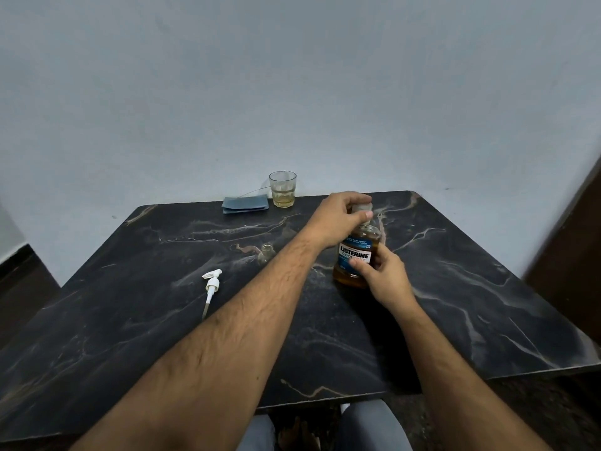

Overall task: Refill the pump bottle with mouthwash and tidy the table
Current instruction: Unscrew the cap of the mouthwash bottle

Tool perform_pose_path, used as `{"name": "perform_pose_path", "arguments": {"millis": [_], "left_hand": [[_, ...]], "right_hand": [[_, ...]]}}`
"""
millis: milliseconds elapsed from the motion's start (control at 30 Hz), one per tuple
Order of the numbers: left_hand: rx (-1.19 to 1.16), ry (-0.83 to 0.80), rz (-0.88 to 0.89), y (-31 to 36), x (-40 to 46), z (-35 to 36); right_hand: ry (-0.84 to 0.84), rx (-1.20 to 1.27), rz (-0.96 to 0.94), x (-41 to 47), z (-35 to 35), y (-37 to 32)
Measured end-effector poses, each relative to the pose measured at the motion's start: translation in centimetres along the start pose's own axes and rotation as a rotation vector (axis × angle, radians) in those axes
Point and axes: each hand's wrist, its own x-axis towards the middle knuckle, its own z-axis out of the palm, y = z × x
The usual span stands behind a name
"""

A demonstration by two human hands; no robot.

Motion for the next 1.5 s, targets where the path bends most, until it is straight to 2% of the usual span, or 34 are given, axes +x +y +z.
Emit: {"name": "perform_pose_path", "arguments": {"millis": [167, 367, 467, 567, 667, 800, 867, 967, 1167, 1333, 1400, 1500], "left_hand": [[-0.013, 0.13, 0.043, -0.8, -0.3, 0.8], [0.094, 0.351, 0.041, -0.5, -1.0, 2.0], [0.14, 0.48, 0.018, -0.1, -1.2, 2.5], [0.195, 0.499, 0.012, 0.5, -1.1, 2.7], [0.206, 0.419, -0.012, 0.6, -0.8, 2.0], [0.026, 0.045, -0.012, 0.2, -0.3, 0.1], [-0.09, -0.08, -0.009, -0.5, -0.2, -0.7], [-0.158, -0.124, -0.006, -1.3, -0.2, -1.0], [-0.09, 0.125, 0.042, -1.4, -0.7, 0.6], [0.161, 0.404, 0.055, -0.8, -1.6, 2.0], [0.168, 0.509, 0.027, -0.5, -1.9, 2.6], [0.107, 0.505, -0.024, -0.3, -1.9, 2.6]], "right_hand": [[0.094, -0.042, -0.031, -0.2, 0.9, 0.9], [0.25, -0.17, -0.089, -1.2, 2.3, 0.7], [0.273, -0.208, -0.089, -1.4, 2.6, 0.7], [0.272, -0.212, -0.091, -1.5, 2.5, 0.8], [0.255, -0.187, -0.092, -1.4, 2.5, 1.1], [0.159, -0.067, -0.09, -1.1, 2.2, 1.7], [0.142, -0.024, -0.091, -1.1, 2.2, 1.7], [0.123, 0.004, -0.088, -1.1, 2.3, 1.6], [0.214, -0.118, -0.105, -1.3, 2.7, 1.3], [0.283, -0.226, -0.128, -1.7, 3.1, 0.9], [0.304, -0.258, -0.142, -1.9, 3.2, 0.8], [0.276, -0.229, -0.153, -1.9, 3.0, 1.0]]}}
